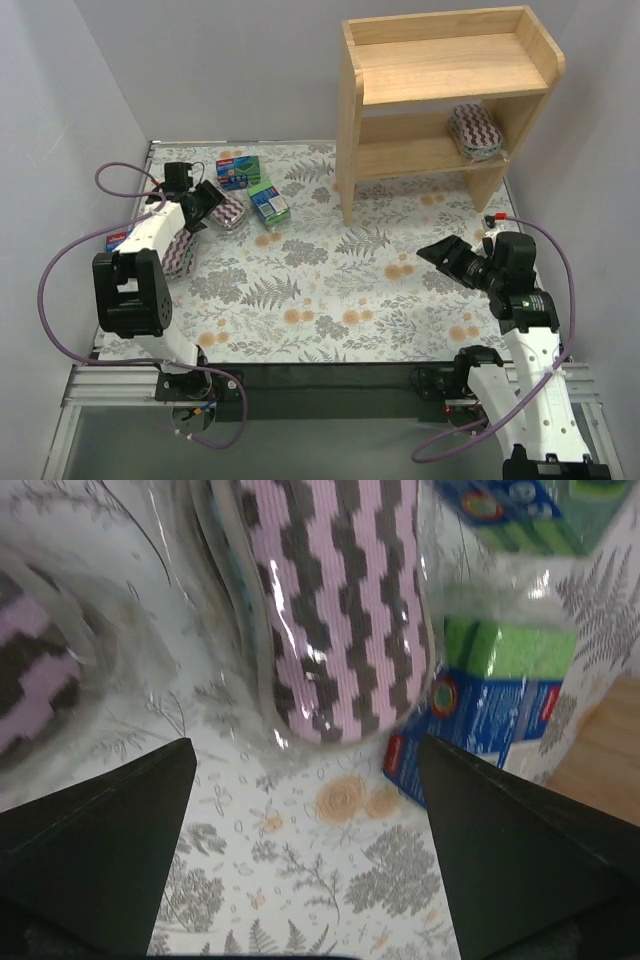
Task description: Place and organize the cleaning sponges onto the shelf
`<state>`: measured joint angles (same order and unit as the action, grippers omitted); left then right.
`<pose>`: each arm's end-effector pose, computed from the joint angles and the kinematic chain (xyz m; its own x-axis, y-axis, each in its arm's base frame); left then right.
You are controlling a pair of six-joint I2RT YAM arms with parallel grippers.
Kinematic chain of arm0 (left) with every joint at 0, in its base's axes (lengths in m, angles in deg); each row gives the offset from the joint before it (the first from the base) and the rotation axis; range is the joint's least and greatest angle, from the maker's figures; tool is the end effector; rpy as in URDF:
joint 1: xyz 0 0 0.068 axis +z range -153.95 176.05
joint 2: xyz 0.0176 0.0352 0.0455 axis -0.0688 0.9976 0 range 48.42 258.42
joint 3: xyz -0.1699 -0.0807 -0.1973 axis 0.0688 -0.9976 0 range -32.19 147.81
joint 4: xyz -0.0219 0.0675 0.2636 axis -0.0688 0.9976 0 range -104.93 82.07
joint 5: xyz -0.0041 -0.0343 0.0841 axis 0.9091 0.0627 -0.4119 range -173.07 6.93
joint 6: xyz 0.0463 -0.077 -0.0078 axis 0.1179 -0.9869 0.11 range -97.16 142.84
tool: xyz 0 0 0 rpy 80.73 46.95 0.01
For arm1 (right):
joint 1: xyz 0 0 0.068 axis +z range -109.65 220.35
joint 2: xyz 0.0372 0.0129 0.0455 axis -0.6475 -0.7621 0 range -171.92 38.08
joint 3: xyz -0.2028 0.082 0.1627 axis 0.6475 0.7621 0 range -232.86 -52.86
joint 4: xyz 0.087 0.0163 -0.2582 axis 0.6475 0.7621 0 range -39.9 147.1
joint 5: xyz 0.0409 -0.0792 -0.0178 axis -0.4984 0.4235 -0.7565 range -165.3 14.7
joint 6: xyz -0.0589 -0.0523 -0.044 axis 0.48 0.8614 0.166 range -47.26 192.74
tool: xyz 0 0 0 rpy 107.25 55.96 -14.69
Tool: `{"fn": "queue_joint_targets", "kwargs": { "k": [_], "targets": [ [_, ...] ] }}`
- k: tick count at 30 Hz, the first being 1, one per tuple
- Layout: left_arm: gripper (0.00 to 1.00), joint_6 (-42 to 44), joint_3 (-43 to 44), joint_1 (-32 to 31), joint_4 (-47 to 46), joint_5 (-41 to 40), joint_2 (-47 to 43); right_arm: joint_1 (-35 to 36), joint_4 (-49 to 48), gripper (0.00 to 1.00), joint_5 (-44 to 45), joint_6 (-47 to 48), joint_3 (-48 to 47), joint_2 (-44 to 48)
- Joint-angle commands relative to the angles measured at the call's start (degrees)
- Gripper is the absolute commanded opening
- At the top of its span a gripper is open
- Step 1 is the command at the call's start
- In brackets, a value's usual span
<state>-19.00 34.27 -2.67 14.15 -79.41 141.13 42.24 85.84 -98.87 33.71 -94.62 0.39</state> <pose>0.3776 0.0033 0.1900 -0.6220 -0.6798 -0.3887 -0.5380 0.7317 -0.4186 0.1883 0.0384 0.2752 -0.6409 0.5562 -0.5289 0.0426 0.7138 0.6990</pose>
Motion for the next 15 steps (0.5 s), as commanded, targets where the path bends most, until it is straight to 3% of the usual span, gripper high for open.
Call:
{"fn": "queue_joint_targets", "kwargs": {
  "k": [1, 10, 13, 15],
  "targets": [
    [0.83, 1.2, 4.0, 3.5, -3.2, -0.8, 4.3, 0.1, 4.9, 0.76, -3.1, 4.1, 2.1, 3.1],
    [0.72, 3.7, 9.8, 4.2, -6.5, 4.2, 16.4, 0.2, 10.7, 0.77, -2.9, 7.5, 1.0, 4.4],
    [0.66, 4.9, 9.3, 4.2, -8.7, 7.4, 18.2, 0.2, 12.5, 0.77, -2.3, 8.3, 1.3, 4.9],
    [0.57, 5.5, 8.5, 4.2, -9.3, 8.9, 19.3, 0.3, 13.1, 0.76, -2.0, 8.4, 2.3, 5.6]
  ]
}}
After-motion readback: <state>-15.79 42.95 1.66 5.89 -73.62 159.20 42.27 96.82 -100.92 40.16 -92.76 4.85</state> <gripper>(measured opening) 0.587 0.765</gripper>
